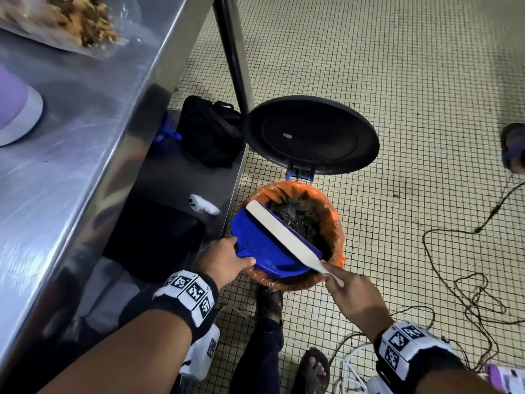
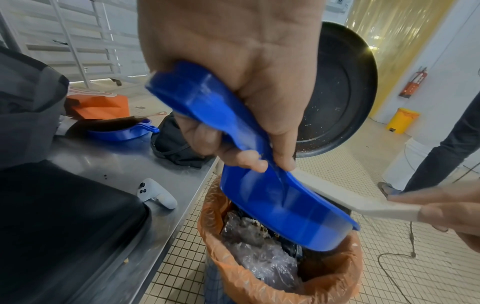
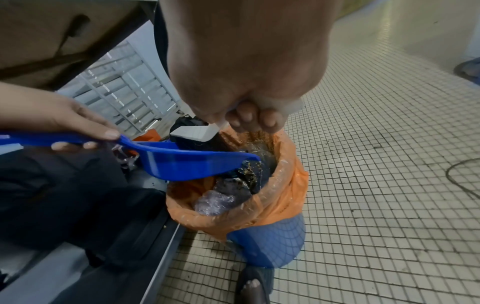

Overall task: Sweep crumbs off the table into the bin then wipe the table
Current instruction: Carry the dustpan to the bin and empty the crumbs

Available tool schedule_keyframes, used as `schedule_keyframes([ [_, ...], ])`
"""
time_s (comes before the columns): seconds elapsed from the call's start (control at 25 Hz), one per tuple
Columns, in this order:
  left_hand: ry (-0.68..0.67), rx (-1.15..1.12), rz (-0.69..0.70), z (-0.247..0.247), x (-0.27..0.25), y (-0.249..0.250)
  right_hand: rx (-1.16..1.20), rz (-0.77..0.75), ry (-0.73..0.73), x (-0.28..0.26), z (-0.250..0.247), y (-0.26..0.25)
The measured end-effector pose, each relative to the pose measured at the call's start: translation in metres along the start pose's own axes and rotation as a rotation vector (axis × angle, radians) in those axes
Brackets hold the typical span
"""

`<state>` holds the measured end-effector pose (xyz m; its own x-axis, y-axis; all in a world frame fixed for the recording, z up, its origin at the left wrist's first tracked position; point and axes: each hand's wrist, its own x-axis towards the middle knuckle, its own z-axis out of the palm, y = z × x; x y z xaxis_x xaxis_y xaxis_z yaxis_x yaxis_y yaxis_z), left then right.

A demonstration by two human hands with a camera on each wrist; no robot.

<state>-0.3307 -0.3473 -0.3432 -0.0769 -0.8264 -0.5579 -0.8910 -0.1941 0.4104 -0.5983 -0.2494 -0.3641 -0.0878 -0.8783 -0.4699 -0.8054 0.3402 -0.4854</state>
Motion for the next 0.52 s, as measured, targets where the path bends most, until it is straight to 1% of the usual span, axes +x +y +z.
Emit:
schedule_keyframes([
  [0.12,-0.004,-0.004,0.002,-0.006,-0.002,0.001,-0.083,0.069,0.002,0.002,-0.006,0.004],
  [0.2,0.002,-0.014,0.005,-0.006,-0.004,0.000,-0.082,0.099,0.014,0.006,-0.009,0.002],
  [0.32,0.013,-0.005,0.000,-0.004,-0.007,0.002,0.052,0.054,0.047,0.011,-0.012,-0.008],
  [0.4,0.012,0.002,-0.001,-0.004,-0.007,0.003,0.094,0.034,0.069,0.014,-0.013,-0.009],
  [0.52,0.030,0.006,-0.030,-0.008,-0.003,0.004,-0.011,-0.019,-0.023,0.006,-0.011,-0.005],
])
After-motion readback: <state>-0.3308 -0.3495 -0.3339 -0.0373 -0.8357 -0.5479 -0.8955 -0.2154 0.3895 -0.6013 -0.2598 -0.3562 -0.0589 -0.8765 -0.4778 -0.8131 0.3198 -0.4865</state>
